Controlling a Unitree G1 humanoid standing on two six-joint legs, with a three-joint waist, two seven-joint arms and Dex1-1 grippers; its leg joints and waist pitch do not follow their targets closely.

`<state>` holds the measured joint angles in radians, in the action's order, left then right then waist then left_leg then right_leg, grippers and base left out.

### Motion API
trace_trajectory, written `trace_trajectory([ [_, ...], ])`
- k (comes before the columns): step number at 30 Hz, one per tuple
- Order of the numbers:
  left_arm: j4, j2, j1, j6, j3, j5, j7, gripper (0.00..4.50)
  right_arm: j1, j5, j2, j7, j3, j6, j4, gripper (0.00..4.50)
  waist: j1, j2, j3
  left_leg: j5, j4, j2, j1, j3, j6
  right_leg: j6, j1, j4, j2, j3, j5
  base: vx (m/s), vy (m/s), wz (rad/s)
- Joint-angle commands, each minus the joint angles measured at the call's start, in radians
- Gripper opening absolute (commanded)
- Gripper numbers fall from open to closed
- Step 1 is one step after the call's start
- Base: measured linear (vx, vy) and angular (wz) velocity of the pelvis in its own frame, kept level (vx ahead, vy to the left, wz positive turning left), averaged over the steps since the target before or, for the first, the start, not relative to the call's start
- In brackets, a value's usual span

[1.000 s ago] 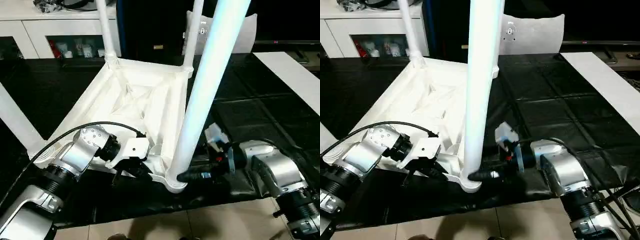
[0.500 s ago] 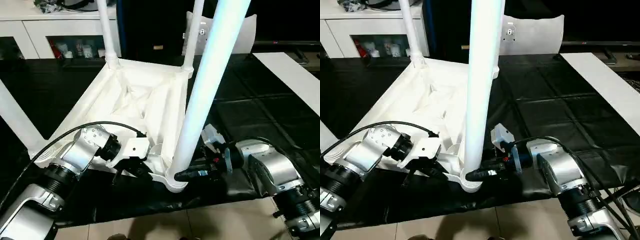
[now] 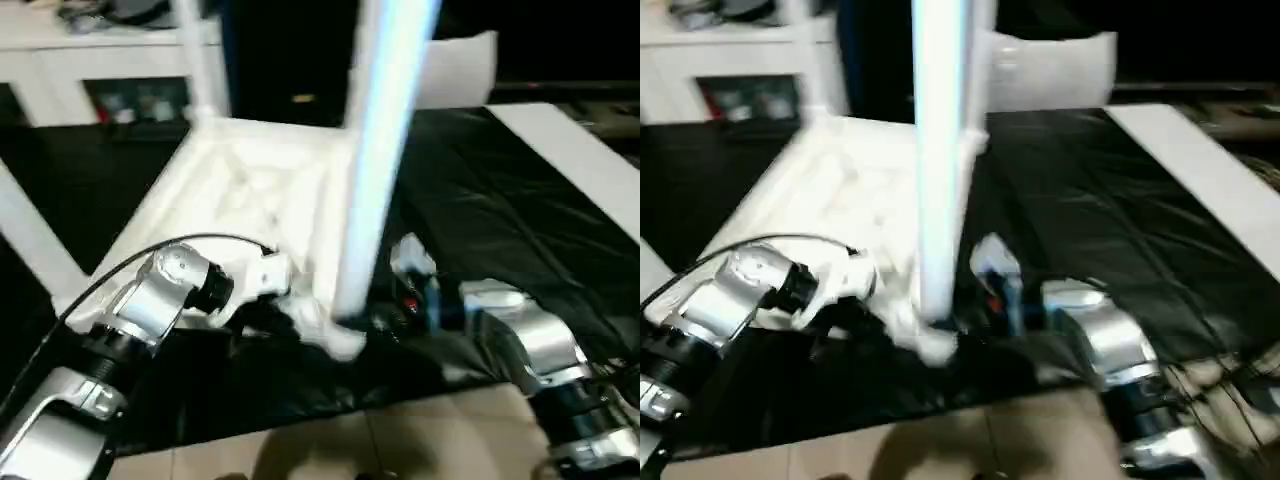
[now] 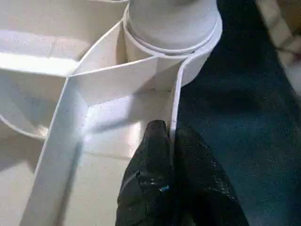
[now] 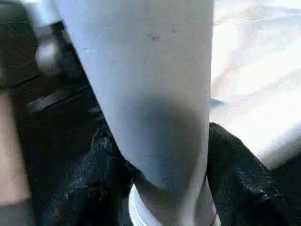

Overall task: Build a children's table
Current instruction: Rotate leg to tighten

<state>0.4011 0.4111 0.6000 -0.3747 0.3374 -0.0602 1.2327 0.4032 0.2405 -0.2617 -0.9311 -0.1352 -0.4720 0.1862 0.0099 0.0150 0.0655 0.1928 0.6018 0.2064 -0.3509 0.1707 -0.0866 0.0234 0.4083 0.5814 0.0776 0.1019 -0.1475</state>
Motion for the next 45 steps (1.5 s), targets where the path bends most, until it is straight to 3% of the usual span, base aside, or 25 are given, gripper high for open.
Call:
trace_trajectory([
  [1, -0.074, -0.128, 0.022, -0.079, -0.018, 0.058, -0.104, 0.0, 0.024, -0.025, 0.103, 0.173, -0.021, -0.035, 0.033, 2.02, -0.005, 0.0, -0.058, 0.284, -0.07, 0.007, -0.006, -0.015, 0.0, 0.033, -0.054, -0.109, 0.061, -0.019, -0.648, 0.0, 0.0, 0.0],
  [2, -0.074, -0.16, 0.026, -0.104, -0.03, 0.057, -0.149, 0.0, 0.028, -0.046, 0.13, 0.238, -0.014, -0.036, 0.045, 2.02, -0.022, -0.001, -0.06, 0.292, -0.068, 0.007, -0.009, -0.018, -0.001, 0.035, -0.055, -0.114, 0.062, -0.012, -0.64, 0.0, 0.0, 0.0],
  [4, -0.068, -0.208, 0.034, -0.132, -0.045, 0.055, -0.213, 0.0, 0.037, -0.079, 0.178, 0.363, 0.007, -0.04, 0.068, 2.01, -0.036, 0.003, -0.06, 0.3, -0.067, 0.003, -0.013, -0.02, 0.006, 0.028, -0.059, -0.119, 0.062, -0.005, -0.643, 0.0, 0.0, 0.0],
  [5, -0.062, -0.232, 0.04, -0.143, -0.051, 0.056, -0.242, 0.0, 0.044, -0.083, 0.209, 0.433, 0.031, -0.048, 0.085, 2.01, -0.05, 0.0, -0.066, 0.296, -0.066, 0.002, -0.013, -0.022, 0.021, 0.034, -0.062, -0.122, 0.064, -0.002, -0.616, 0.0, 0.0, 0.0],
  [7, -0.043, -0.278, 0.057, -0.136, -0.057, 0.055, -0.295, 0.0, 0.062, -0.096, 0.271, 0.553, 0.069, -0.038, 0.117, 2.01, -0.061, -0.004, -0.067, 0.274, -0.068, 0.006, -0.014, -0.023, 0.035, 0.068, -0.06, -0.119, 0.065, -0.005, -0.55, 0.0, 0.0, 0.0],
  [9, -0.037, -0.288, 0.062, -0.131, -0.058, 0.052, -0.306, 0.0, 0.065, -0.105, 0.283, 0.569, 0.068, -0.025, 0.12, 2.01, -0.064, -0.004, -0.067, 0.283, -0.066, 0.002, -0.005, -0.02, 0.043, 0.086, -0.054, -0.119, 0.061, -0.007, -0.528, 0.0, 0.0, 0.0],
  [10, -0.037, -0.288, 0.062, -0.131, -0.058, 0.052, -0.306, 0.0, 0.065, -0.105, 0.283, 0.569, 0.068, -0.025, 0.12, 2.34, -0.064, -0.004, -0.067, 0.273, -0.068, 0.003, -0.007, -0.019, 0.053, 0.098, -0.056, -0.115, 0.061, -0.011, -0.504, 0.0, 0.0, 0.0],
  [16, -0.014, -0.249, 0.065, -0.059, -0.042, 0.002, -0.306, 0.0, 0.041, -0.122, 0.299, 0.585, 0.077, 0.046, 0.085, 3.01, -0.053, -0.008, -0.072, 0.204, -0.073, 0.013, -0.01, -0.017, 0.07, 0.158, -0.063, -0.091, 0.061, -0.026, -0.36, 0.0, 0.0, 0.0],
  [19, 0.006, -0.198, 0.053, -0.001, -0.034, -0.008, -0.28, 0.0, -0.005, -0.114, 0.258, 0.564, 0.096, 0.084, 0.033, 3.2, -0.041, -0.006, -0.074, 0.181, -0.072, 0.014, -0.01, -0.012, 0.072, 0.159, -0.063, -0.089, 0.063, -0.031, -0.34, 0.0, 0.0, 0.0],
  [25, 0.04, -0.184, 0.054, 0.065, -0.049, -0.009, -0.288, 0.0, -0.076, -0.086, 0.199, 0.487, 0.107, 0.092, -0.068, 3.73, -0.009, -0.005, -0.074, 0.118, -0.074, 0.018, -0.01, -0.009, 0.085, 0.173, -0.066, -0.075, 0.061, -0.037, -0.26, 0.0, 0.0, 0.0],
  [26, 0.053, -0.188, 0.055, 0.081, -0.059, -0.003, -0.302, 0.0, -0.101, -0.058, 0.187, 0.459, 0.113, 0.062, -0.107, 3.82, -0.003, -0.007, -0.071, 0.131, -0.076, 0.02, -0.007, -0.008, 0.086, 0.167, -0.065, -0.078, 0.061, -0.037, -0.276, 0.0, 0.0, 0.0],
  [30, 0.03, -0.211, 0.046, 0.079, -0.102, 0.05, -0.318, 0.0, -0.174, -0.08, 0.14, 0.445, 0.087, 0.094, -0.22, 4.17, 0.001, -0.005, -0.063, 0.182, -0.079, 0.016, -0.008, -0.006, 0.071, 0.128, -0.064, -0.093, 0.06, -0.034, -0.38, 0.0, 0.0, 0.0],
  [31, 0.03, -0.211, 0.046, 0.079, -0.102, 0.05, -0.318, 0.44, -0.174, -0.08, 0.14, 0.445, 0.087, 0.094, -0.22, 4.29, 0.003, -0.004, -0.064, 0.191, -0.078, 0.014, -0.007, -0.006, 0.068, 0.11, -0.062, -0.098, 0.062, -0.033, -0.417, 0.0, 0.0, 0.0],
  [32, 0.008, -0.215, 0.036, 0.075, -0.111, 0.065, -0.311, 0.55, -0.191, -0.061, 0.147, 0.445, 0.093, 0.086, -0.251, 4.34, 0.002, -0.007, -0.063, 0.199, -0.078, 0.012, -0.006, -0.006, 0.069, 0.103, -0.059, -0.102, 0.062, -0.032, -0.441, 0.0, 0.0, 0.0],
  [34, -0.041, -0.212, 0.01, 0.055, -0.123, 0.086, -0.303, 0.55, -0.222, -0.05, 0.14, 0.421, 0.074, 0.094, -0.31, 4.42, 0.003, -0.006, -0.064, 0.191, -0.077, 0.012, -0.009, -0.006, 0.069, 0.105, -0.062, -0.101, 0.065, -0.032, -0.444, 0.0, 0.0, 0.0],
  [35, -0.079, -0.202, -0.014, 0.043, -0.126, 0.096, -0.292, 0.57, -0.238, -0.052, 0.133, 0.413, 0.054, 0.094, -0.349, 4.47, 0.003, -0.006, -0.061, 0.205, -0.08, 0.02, -0.008, -0.008, 0.071, 0.116, -0.056, -0.099, 0.063, -0.031, -0.43, 0.0, 0.0, 0.0],
  [36, -0.091, -0.198, -0.022, 0.04, -0.127, 0.098, -0.29, 0.77, -0.242, -0.044, 0.135, 0.413, 0.052, 0.08, -0.363, 4.5, 0.001, -0.012, -0.055, 0.212, -0.084, 0.019, -0.012, -0.01, 0.071, 0.112, -0.057, -0.099, 0.061, -0.03, -0.433, 0.0, 0.0, 0.0],
  [37, -0.128, -0.186, -0.051, 0.033, -0.13, 0.102, -0.288, 0.77, -0.25, -0.007, 0.143, 0.413, 0.048, 0.026, -0.406, 4.5, -0.005, -0.007, -0.056, 0.225, -0.083, 0.015, -0.013, -0.01, 0.071, 0.096, -0.059, -0.101, 0.058, -0.028, -0.451, 0.0, 0.0, 0.0],
  [39, -0.174, -0.175, -0.087, 0.025, -0.142, 0.109, -0.295, 0.95, -0.256, 0.015, 0.149, 0.418, 0.04, -0.011, -0.442, 4.5, -0.011, -0.009, -0.052, 0.239, -0.083, 0.012, -0.011, -0.009, 0.071, 0.08, -0.054, -0.108, 0.057, -0.028, -0.487, 0.0, 0.0, 0.0],
  [42, -0.276, -0.156, -0.161, -0.012, -0.173, 0.12, -0.326, 1.27, -0.249, 0.004, 0.156, 0.425, 0.013, -0.004, -0.463, 4.5, -0.021, -0.013, -0.049, 0.259, -0.084, 0.013, -0.009, -0.011, 0.059, 0.062, -0.047, -0.114, 0.056, -0.025, -0.533, 0.0, 0.0, 0.0],
  [43, -0.293, -0.155, -0.174, -0.022, -0.18, 0.123, -0.333, 1.27, -0.249, 0.009, 0.159, 0.423, 0.012, -0.006, -0.464, 4.5, -0.024, -0.013, -0.048, 0.272, -0.081, 0.011, -0.003, -0.009, 0.058, 0.052, -0.041, -0.12, 0.054, -0.024, -0.55, 0.0, 0.0, 0.0],
  [45, -0.372, -0.153, -0.233, -0.059, -0.203, 0.135, -0.364, 1.4, -0.238, 0.009, 0.168, 0.424, 0.007, -0.013, -0.462, 4.5, -0.025, -0.014, -0.046, 0.276, -0.086, 0.016, -0.007, -0.014, 0.055, 0.058, -0.044, -0.115, 0.055, -0.024, -0.529, 0.0, 0.0, 0.0],
])
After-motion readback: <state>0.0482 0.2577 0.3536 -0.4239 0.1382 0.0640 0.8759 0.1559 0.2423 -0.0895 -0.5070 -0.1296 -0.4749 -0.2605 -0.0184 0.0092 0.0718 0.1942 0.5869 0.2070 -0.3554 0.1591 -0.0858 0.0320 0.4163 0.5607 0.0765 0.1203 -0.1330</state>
